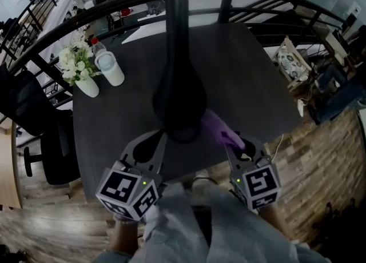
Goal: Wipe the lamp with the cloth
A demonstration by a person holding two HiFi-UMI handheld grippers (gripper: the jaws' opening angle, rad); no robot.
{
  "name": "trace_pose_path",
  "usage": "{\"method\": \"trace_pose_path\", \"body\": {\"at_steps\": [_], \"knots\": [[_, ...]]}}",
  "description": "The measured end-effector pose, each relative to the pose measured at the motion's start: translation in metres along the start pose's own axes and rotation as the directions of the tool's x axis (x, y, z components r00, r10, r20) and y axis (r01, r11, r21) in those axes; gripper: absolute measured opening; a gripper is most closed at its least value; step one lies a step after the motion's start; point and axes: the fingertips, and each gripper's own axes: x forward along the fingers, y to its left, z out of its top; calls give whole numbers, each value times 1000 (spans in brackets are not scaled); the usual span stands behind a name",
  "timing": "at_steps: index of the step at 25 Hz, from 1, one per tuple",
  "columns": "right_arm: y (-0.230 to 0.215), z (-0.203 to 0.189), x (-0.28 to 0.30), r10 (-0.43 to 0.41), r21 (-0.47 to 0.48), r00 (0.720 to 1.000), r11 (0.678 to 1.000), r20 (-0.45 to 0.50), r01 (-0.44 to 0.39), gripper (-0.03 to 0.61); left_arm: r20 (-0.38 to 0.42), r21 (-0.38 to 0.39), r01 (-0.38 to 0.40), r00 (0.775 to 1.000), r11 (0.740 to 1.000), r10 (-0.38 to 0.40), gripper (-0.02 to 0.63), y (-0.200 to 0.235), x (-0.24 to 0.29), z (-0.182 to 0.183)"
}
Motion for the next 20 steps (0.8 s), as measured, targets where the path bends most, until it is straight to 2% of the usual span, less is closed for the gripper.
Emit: {"method": "trace_pose_path", "body": {"at_steps": [10,20], "knots": [[-1,0,14,14,112,1000,994,22,-16,51,-5,0,-1,1000,1000,1,12,2,3,-1],[-9,3,16,-6,115,999,993,36,2,51,-6,-2,4,1000,1000,-4,12,2,8,-3]]}}
